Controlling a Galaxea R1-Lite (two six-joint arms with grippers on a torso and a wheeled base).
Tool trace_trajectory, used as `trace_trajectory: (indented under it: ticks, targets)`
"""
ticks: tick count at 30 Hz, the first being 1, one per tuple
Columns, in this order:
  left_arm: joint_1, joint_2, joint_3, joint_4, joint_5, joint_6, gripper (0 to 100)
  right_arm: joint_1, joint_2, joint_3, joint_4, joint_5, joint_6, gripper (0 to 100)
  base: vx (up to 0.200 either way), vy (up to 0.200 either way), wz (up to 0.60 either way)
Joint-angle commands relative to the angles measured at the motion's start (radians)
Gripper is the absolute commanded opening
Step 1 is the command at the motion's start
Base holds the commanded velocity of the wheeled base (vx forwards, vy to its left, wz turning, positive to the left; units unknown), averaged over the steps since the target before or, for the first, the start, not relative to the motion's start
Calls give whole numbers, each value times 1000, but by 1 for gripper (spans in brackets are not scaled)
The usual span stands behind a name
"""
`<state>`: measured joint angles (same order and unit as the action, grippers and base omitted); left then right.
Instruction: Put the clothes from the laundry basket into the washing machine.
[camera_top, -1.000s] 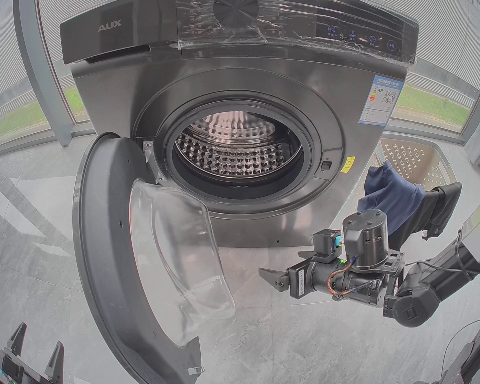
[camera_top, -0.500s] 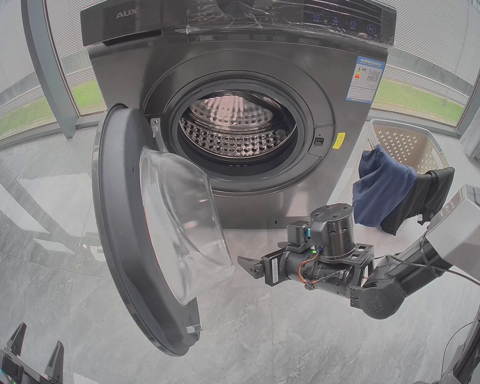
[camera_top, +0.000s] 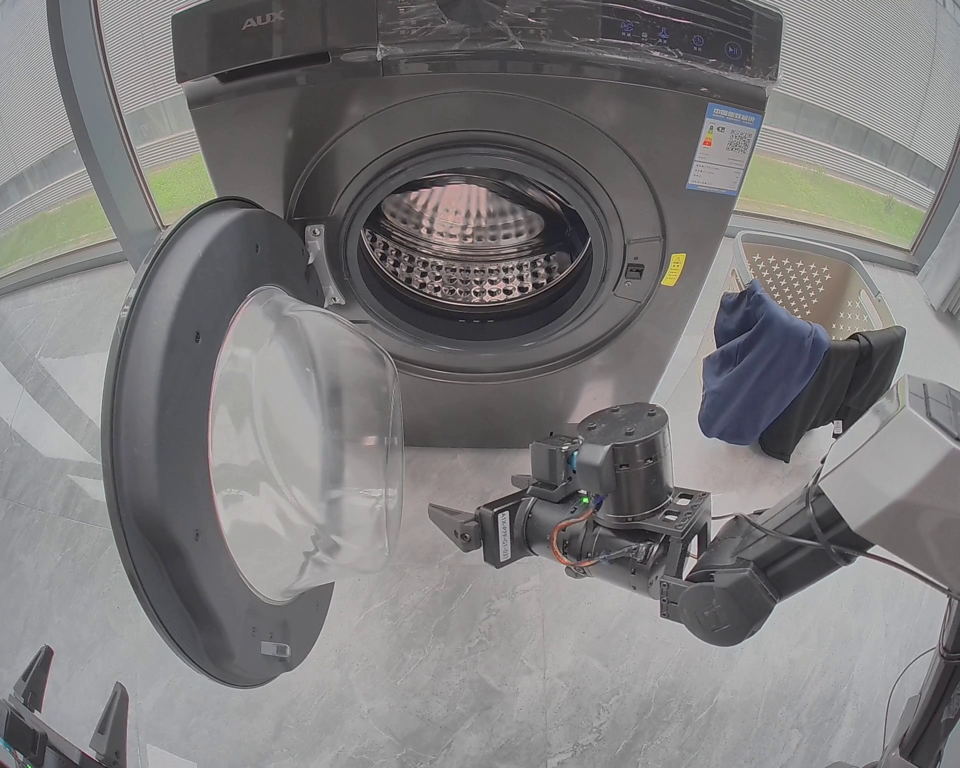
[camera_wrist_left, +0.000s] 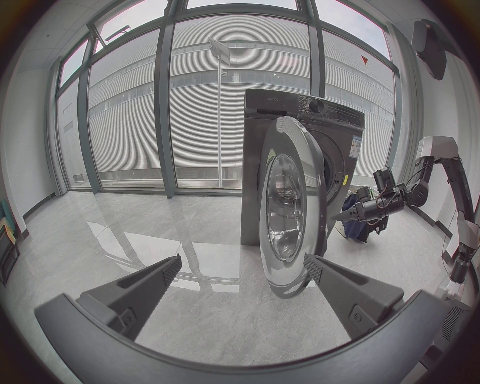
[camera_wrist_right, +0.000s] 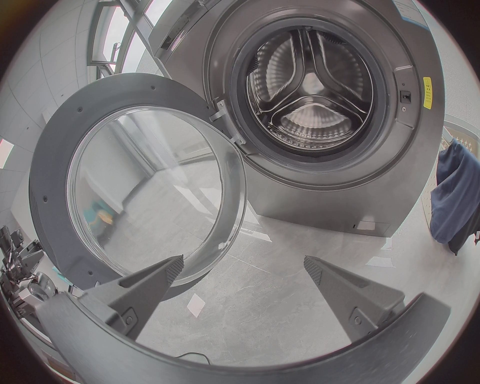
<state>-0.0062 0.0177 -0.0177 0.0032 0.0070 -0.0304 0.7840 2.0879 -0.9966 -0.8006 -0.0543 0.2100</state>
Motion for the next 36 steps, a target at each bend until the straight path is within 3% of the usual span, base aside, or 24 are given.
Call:
trace_trajectory:
  ticks: [1, 9, 17, 24, 30, 36]
  targets:
    - [0, -12, 15, 0, 1, 0, 100, -9, 41, -43, -2, -1, 2, 100, 0, 0, 0]
    - [0, -12, 15, 0, 1, 0, 100, -16, 118, -140, 3, -45, -1, 100, 0, 0, 0]
    - [0, -12, 15, 0, 1, -2, 100, 55, 221, -272, 0, -73, 5, 100, 0, 0, 0]
    - [0, -12, 15, 0, 1, -2, 100, 112, 291, -416, -26, -81, 91, 100, 0, 0, 0]
    - [0, -12, 15, 0, -1, 0, 100, 92, 276, -401, -55, -98, 97, 100, 0, 0, 0]
    - [0, -12, 15, 0, 1, 0, 100, 64, 172, -297, -49, -98, 88, 100, 0, 0, 0]
